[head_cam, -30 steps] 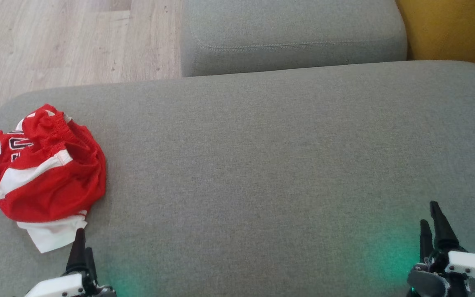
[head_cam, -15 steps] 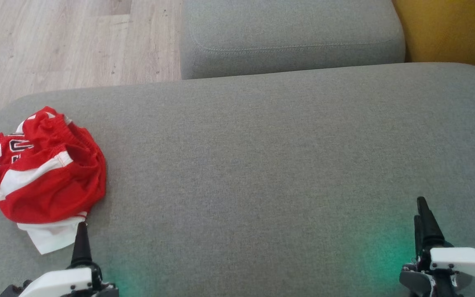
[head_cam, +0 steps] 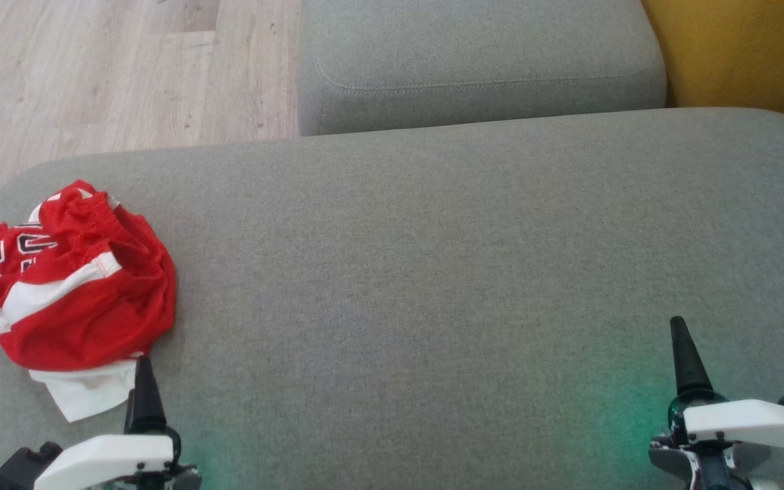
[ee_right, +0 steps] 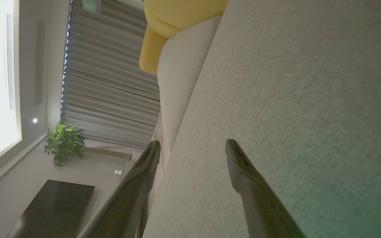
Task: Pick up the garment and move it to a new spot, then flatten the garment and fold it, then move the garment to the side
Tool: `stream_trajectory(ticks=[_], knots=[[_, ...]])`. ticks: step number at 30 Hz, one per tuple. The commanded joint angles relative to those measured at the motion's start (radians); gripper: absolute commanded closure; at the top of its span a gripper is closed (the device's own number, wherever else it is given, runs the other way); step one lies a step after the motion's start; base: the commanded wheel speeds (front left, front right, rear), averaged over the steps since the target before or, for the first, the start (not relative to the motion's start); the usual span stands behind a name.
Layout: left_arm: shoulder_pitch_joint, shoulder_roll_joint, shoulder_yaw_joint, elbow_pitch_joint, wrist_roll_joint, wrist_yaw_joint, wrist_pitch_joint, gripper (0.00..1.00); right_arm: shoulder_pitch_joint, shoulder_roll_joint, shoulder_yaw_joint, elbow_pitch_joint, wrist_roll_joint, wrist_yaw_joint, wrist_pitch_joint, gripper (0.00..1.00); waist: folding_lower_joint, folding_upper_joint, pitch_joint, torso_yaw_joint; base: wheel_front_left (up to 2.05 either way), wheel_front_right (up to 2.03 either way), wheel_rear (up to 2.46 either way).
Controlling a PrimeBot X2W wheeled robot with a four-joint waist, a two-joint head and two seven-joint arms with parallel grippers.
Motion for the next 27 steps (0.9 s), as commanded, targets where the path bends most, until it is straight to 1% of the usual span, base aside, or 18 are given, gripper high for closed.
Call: stream_trajectory(ticks=[1, 9, 24, 27], knots=[[-0.018, 0.007, -0.002, -0.040, 0.032, 0.005, -0.011, 0.00, -0.045, -0.004, 0.013, -0.037, -0.030, 0.000, -0.014, 0.00, 0.0000, 0.0000, -0.001, 0.000, 0.00, 0.00, 0.00], [-0.010, 0.011, -0.016, -0.054, 0.136, 0.025, -0.035, 0.00, -0.046, -0.005, 0.039, -0.040, -0.130, 0.000, -0.038, 0.00, 0.0000, 0.0000, -0.006, -0.001, 0.00, 0.00, 0.00], [0.003, 0.016, -0.036, -0.065, 0.322, 0.047, -0.079, 0.00, -0.045, -0.006, 0.076, -0.046, -0.330, 0.000, -0.082, 0.00, 0.0000, 0.0000, -0.020, -0.002, 0.00, 0.00, 0.00], [0.005, 0.016, -0.038, -0.065, 0.348, 0.052, -0.085, 0.00, -0.045, -0.006, 0.083, -0.047, -0.355, 0.000, -0.088, 0.00, 0.0000, 0.0000, -0.022, -0.002, 0.00, 0.00, 0.00]])
